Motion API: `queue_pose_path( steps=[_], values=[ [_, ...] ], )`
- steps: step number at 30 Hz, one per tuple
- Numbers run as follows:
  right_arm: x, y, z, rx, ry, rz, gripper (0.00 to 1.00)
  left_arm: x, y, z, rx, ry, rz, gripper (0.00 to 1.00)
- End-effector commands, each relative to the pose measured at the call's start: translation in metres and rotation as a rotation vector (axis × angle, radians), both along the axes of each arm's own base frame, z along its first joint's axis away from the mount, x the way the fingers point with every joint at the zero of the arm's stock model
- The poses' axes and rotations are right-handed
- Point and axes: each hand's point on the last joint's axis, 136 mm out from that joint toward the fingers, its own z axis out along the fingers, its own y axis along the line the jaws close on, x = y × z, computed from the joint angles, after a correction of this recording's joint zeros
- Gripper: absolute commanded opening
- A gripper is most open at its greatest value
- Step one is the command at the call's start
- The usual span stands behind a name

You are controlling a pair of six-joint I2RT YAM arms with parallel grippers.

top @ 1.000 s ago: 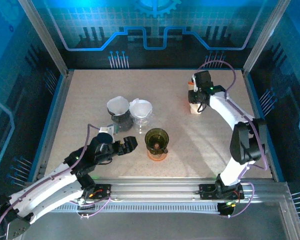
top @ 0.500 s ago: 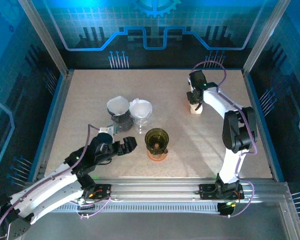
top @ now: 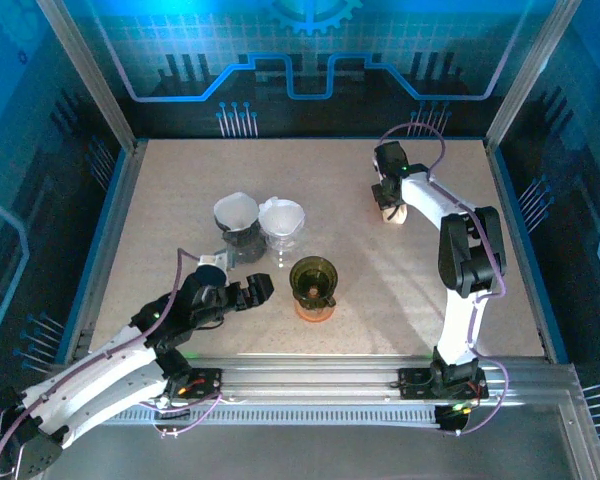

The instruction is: Place the coffee filter in the dripper

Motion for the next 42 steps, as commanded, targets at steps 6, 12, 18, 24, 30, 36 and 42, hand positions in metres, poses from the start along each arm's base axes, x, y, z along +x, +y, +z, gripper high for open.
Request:
queue_pose_path(
  steps=[6,12,18,24,30,36,42],
  values=[
    [0.005,-0.001,0.029,-0.030,-0.098,-0.005,0.00,-0.001,0.001,-0.004,0.009,-0.004,-0.014,0.99],
    [-0.014,-0.002,0.042,0.003,-0.117,-0.032,0.00,-0.001,0.000,-0.003,0.000,-0.004,-0.016,0.99],
    [-0.043,-0.001,0.058,0.035,-0.150,-0.054,0.00,-0.002,-0.004,0.001,-0.007,0.001,-0.036,0.99],
    [-0.080,0.005,0.079,0.089,-0.205,-0.047,0.00,-0.004,-0.002,0.004,-0.014,-0.001,-0.034,0.99],
    [-0.122,0.021,0.102,0.168,-0.259,0.004,0.00,-0.006,-0.002,0.007,-0.018,0.001,-0.038,0.99],
    [-0.176,0.054,0.124,0.304,-0.255,0.124,0.00,-0.009,-0.002,0.006,-0.021,0.018,-0.041,0.99],
    [-0.232,0.087,0.153,0.413,-0.186,0.289,0.00,-0.011,-0.001,0.007,-0.031,0.020,-0.040,0.99]
  ],
)
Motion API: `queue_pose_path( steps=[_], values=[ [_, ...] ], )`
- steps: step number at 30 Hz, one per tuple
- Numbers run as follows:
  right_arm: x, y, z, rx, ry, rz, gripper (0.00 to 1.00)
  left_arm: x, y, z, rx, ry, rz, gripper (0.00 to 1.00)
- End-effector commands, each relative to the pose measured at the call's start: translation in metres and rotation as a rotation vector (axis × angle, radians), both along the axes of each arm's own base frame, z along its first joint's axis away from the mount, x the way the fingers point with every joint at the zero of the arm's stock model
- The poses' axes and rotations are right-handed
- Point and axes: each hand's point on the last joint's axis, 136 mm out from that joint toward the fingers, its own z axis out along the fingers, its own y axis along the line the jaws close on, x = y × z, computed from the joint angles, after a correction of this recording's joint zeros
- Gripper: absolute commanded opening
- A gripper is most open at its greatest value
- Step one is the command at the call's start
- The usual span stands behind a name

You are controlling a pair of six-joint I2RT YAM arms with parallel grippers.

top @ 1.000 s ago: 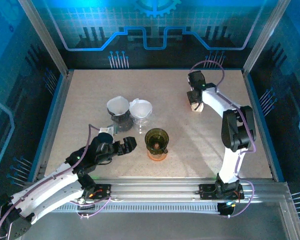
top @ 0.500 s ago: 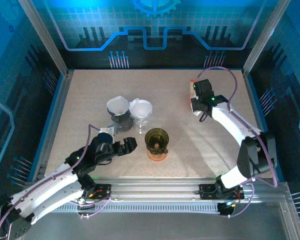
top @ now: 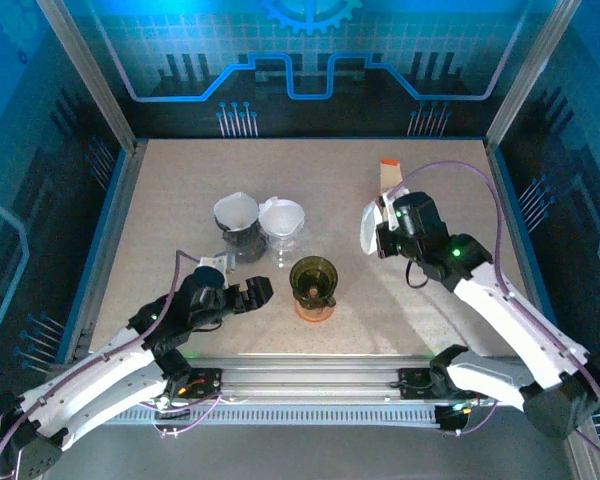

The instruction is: Place the coffee filter in the dripper

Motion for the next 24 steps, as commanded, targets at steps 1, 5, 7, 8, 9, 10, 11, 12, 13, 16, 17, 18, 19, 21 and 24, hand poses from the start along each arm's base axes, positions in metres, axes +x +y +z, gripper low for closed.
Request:
queue_pose_path(
  steps=[1,5,7,8,9,10,11,12,13,16,17,18,19,21,24],
  values=[
    [-0.039,0.015,0.010,0.059,0.098,0.101,0.00,-0.002,0.000,0.008,-0.015,-0.005,-0.011,0.99],
    [-0.073,0.032,0.026,0.117,0.195,0.218,0.00,-0.003,0.000,0.008,-0.019,-0.008,-0.013,0.99],
    [-0.086,0.040,0.030,0.124,0.254,0.265,0.00,-0.003,0.000,0.007,-0.020,-0.007,-0.015,0.99],
    [-0.093,0.043,0.033,0.126,0.283,0.290,0.00,-0.003,-0.001,0.007,-0.023,-0.008,-0.017,0.99],
    [-0.100,0.046,0.033,0.121,0.317,0.308,0.00,-0.003,-0.001,0.007,-0.022,-0.007,-0.016,0.99],
    [-0.105,0.048,0.035,0.117,0.344,0.323,0.00,-0.003,-0.001,0.007,-0.024,-0.008,-0.018,0.99],
    [-0.110,0.051,0.036,0.110,0.369,0.339,0.00,-0.003,-0.002,0.007,-0.028,-0.010,-0.018,0.99],
    [-0.114,0.054,0.037,0.099,0.396,0.357,0.00,-0.003,-0.002,0.007,-0.030,-0.012,-0.021,0.99],
    [-0.118,0.057,0.038,0.084,0.417,0.373,0.00,-0.003,-0.002,0.007,-0.031,-0.012,-0.021,0.99],
    [-0.122,0.062,0.036,0.016,0.464,0.393,0.00,-0.003,-0.004,0.008,-0.036,-0.014,-0.026,0.99],
    [-0.123,0.063,0.036,0.000,0.476,0.395,0.00,-0.003,-0.004,0.008,-0.039,-0.015,-0.029,0.99],
    [-0.122,0.065,0.035,-0.015,0.486,0.395,0.00,-0.003,-0.005,0.008,-0.041,-0.016,-0.029,0.99],
    [-0.120,0.067,0.036,-0.024,0.494,0.395,0.00,-0.003,-0.005,0.008,-0.043,-0.016,-0.033,0.99],
    [-0.118,0.073,0.038,-0.026,0.505,0.399,0.00,-0.003,-0.006,0.008,-0.045,-0.018,-0.038,0.99],
    [-0.114,0.083,0.043,-0.025,0.525,0.407,0.00,-0.003,-0.008,0.009,-0.056,-0.022,-0.044,0.99]
  ],
)
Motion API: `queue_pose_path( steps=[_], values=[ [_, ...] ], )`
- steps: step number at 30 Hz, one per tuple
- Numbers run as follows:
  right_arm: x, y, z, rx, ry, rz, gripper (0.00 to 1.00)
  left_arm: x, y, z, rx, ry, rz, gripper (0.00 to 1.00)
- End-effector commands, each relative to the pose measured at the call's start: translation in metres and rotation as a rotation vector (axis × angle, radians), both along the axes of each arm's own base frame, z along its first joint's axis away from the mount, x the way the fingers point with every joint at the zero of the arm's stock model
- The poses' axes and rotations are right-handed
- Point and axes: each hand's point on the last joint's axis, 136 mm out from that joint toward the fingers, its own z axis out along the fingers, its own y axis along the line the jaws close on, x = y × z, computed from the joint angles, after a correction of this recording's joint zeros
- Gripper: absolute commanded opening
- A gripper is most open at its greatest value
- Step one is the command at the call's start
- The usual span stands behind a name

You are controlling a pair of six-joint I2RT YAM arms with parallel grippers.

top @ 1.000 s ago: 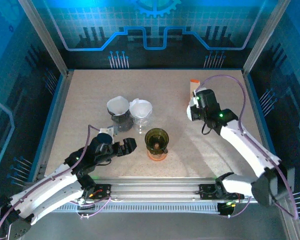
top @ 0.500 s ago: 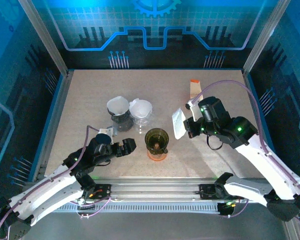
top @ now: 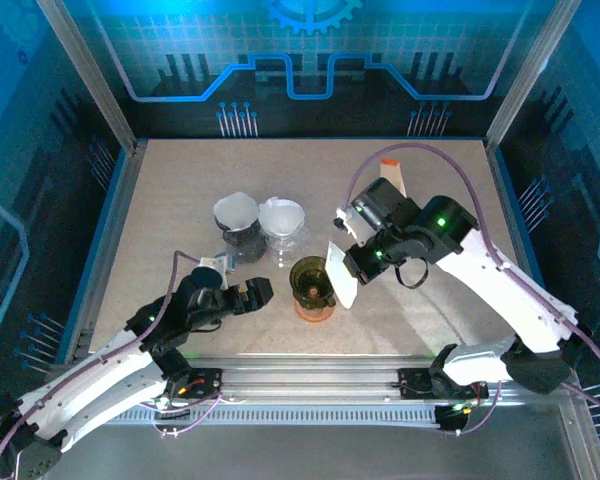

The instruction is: Place the coffee filter in the dripper

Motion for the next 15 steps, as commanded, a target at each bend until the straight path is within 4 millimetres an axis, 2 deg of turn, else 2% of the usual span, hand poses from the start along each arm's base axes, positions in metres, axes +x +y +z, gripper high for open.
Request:
queue_pose_path(
  steps=[1,11,15],
  values=[
    [-0.009,0.004,0.006,-0.016,0.057,0.015,0.00,0.000,-0.005,0.003,-0.030,-0.016,-0.021,0.99],
    [0.002,0.024,-0.006,-0.124,0.141,0.035,0.00,0.000,-0.007,0.005,-0.045,-0.028,-0.034,0.99],
    [0.004,0.028,-0.017,-0.175,0.165,0.043,0.00,0.000,-0.008,0.005,-0.052,-0.032,-0.035,0.99]
  ],
)
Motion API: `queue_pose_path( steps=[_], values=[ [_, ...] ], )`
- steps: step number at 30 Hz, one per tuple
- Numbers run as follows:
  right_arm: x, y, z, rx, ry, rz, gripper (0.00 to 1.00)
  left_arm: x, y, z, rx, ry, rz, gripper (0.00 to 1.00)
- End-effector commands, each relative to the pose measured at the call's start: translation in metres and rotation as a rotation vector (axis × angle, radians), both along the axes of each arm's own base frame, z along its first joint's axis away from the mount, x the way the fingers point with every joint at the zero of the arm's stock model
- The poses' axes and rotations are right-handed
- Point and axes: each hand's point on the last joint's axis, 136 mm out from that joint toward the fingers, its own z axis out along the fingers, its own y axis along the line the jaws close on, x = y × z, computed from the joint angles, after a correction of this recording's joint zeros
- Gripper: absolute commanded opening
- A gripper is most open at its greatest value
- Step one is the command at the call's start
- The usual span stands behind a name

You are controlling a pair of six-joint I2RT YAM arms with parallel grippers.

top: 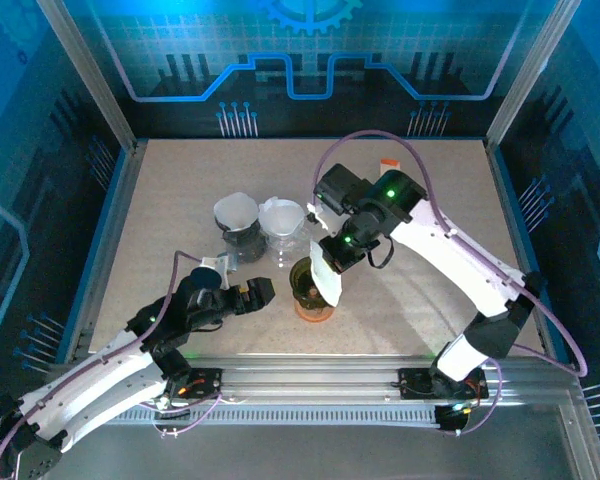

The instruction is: Place the coffee filter in the dripper

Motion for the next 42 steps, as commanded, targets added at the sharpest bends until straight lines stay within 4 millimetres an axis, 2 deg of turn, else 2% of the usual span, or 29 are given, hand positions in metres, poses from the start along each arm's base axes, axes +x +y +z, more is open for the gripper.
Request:
queue_pose_path(
  steps=[1,11,18,23,27,33,36,42],
  values=[
    [-0.009,-0.003,-0.006,-0.059,0.042,0.012,0.01,0.000,-0.002,0.003,-0.021,-0.018,-0.015,0.99],
    [0.017,0.014,-0.025,-0.087,-0.024,0.008,0.09,0.000,-0.004,0.008,-0.034,-0.024,-0.024,0.99],
    [0.026,0.019,-0.034,-0.076,-0.065,-0.002,0.25,-0.001,-0.006,0.011,-0.042,-0.022,-0.029,0.99],
    [0.032,0.017,-0.023,-0.027,-0.160,-0.014,0.37,-0.001,-0.006,0.014,-0.044,-0.022,-0.027,0.99],
    [0.035,0.016,-0.003,0.045,-0.283,-0.025,0.47,-0.001,-0.004,0.016,-0.038,-0.021,-0.023,0.99],
    [0.035,0.030,0.020,0.278,-0.482,-0.038,0.51,-0.001,-0.001,0.016,-0.026,-0.019,-0.014,0.99],
    [0.036,0.031,0.019,0.342,-0.544,-0.060,0.55,-0.002,0.000,0.016,-0.019,-0.011,-0.009,0.99],
    [0.034,0.031,0.003,0.310,-0.537,-0.062,0.53,-0.003,0.004,0.018,-0.007,-0.012,0.001,0.99]
  ],
)
